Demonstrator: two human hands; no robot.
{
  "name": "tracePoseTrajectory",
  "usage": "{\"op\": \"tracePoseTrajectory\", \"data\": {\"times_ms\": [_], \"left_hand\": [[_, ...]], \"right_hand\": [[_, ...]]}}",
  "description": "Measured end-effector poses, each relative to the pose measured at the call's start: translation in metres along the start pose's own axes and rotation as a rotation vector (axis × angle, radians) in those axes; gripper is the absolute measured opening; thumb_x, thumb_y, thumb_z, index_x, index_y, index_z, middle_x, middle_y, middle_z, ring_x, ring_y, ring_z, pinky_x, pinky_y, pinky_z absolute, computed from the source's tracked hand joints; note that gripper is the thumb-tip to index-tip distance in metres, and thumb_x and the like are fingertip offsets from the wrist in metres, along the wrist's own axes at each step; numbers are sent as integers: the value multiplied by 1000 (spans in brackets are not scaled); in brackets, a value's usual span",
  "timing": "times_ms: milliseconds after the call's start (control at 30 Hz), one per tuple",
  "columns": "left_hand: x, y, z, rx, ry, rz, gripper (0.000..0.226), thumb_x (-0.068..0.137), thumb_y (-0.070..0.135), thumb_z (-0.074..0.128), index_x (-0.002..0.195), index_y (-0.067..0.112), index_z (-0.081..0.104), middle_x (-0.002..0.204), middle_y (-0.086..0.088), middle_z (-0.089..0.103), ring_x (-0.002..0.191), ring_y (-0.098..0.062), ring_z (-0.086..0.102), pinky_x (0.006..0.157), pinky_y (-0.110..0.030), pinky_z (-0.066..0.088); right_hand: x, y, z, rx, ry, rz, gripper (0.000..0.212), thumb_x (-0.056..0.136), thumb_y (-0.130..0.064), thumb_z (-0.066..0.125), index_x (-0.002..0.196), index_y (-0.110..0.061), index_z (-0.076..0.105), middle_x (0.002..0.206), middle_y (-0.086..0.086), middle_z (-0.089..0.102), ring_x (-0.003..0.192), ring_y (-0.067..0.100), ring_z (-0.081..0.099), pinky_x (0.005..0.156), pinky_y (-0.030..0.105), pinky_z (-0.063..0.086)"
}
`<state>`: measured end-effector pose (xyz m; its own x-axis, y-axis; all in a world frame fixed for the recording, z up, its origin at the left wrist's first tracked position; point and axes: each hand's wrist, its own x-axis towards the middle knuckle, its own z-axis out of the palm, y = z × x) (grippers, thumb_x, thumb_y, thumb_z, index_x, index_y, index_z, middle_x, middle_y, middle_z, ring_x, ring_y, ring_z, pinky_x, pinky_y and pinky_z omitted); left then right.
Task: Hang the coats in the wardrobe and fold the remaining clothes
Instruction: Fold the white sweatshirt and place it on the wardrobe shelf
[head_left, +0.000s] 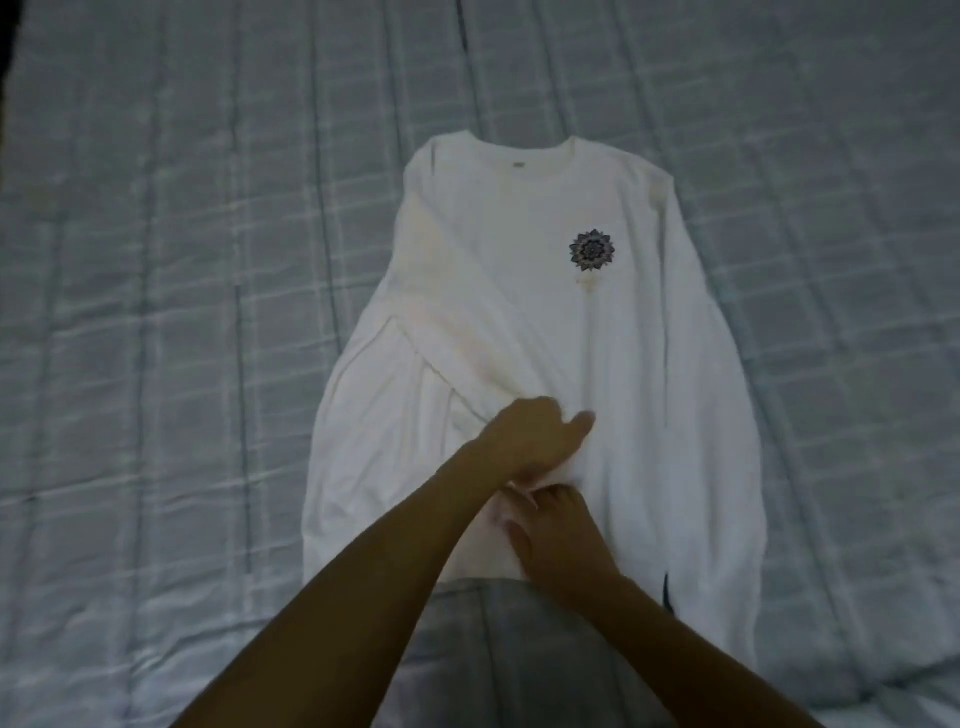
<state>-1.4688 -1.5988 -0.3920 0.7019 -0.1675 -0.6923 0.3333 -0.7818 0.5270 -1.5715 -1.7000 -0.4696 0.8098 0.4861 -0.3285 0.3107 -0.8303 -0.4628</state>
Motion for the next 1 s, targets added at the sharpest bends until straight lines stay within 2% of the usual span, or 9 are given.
{"op": "tracePoseTrajectory", "data": {"times_ms": [100, 200, 267, 467, 567, 667, 800, 933, 1000], "left_hand": [[5, -3, 19, -181, 77, 65, 45, 96, 45, 42, 94, 7, 67, 86, -8, 71, 61, -16, 61, 70, -29, 51], [4, -32, 35, -270, 628, -39, 23, 92, 27, 52, 110, 16, 61, 101, -5, 67, 87, -18, 62, 83, -29, 50], [7, -61, 45, -172, 693, -110, 41, 88, 28, 57, 126, 15, 50, 122, -9, 57, 109, -23, 54, 95, -33, 42], [12, -78, 60, -402, 495, -136, 75, 87, 30, 64, 146, 14, 21, 142, -4, 43, 127, -22, 44, 103, -32, 36], [18, -60, 54, -913, 412, -325, 57, 80, 38, 69, 126, 18, 42, 108, 6, 60, 91, -14, 60, 78, -26, 51], [27, -50, 57, -1031, 255, -360, 35, 88, 30, 59, 113, 5, 60, 109, -13, 66, 92, -24, 63, 76, -32, 54], [7, -36, 83, -723, 274, -370, 24, 98, 23, 44, 102, 6, 60, 104, -16, 65, 93, -28, 63, 87, -40, 53], [-22, -37, 82, -521, -334, -420, 22, 93, 19, 52, 85, 4, 66, 91, -14, 69, 71, -30, 67, 69, -38, 58], [-21, -42, 70, -221, -416, -335, 15, 82, 16, 63, 83, 3, 70, 88, -14, 68, 67, -29, 64, 66, -35, 56]], "right_hand": [[-33, 23, -4, 109, 26, 136, 49, 94, -47, 27, 125, -23, 57, 124, -3, 61, 110, 14, 58, 105, 34, 40], [-40, 28, -8, 331, 165, 237, 47, 94, -47, 30, 112, -19, 64, 109, 1, 66, 95, 10, 57, 91, 27, 45], [-33, 23, -10, 441, 277, 328, 29, 97, -37, 44, 111, -17, 61, 105, 0, 64, 91, 7, 54, 84, 21, 43], [5, 3, -15, 787, 373, 532, 55, 90, -40, 59, 137, -23, 36, 135, -5, 47, 120, 13, 48, 102, 31, 43], [14, 2, -15, 839, 383, 552, 62, 92, -41, 55, 144, -25, 25, 146, -5, 38, 130, 13, 40, 103, 20, 33], [9, 3, -14, 734, 534, 456, 53, 96, -35, 51, 143, -24, 29, 147, -4, 37, 131, 9, 37, 100, 4, 22], [4, 6, -23, 498, 787, 367, 37, 91, -6, 49, 127, -16, 50, 122, 2, 54, 108, 1, 44, 92, 3, 31], [-5, 25, -38, 267, 743, 350, 28, 75, -14, 40, 79, -17, 67, 69, -2, 61, 70, 15, 51, 77, 26, 30], [-13, 43, -38, 195, 582, 445, 24, 74, -22, 40, 52, -19, 50, 46, -5, 42, 48, 15, 40, 71, 32, 35]]}}
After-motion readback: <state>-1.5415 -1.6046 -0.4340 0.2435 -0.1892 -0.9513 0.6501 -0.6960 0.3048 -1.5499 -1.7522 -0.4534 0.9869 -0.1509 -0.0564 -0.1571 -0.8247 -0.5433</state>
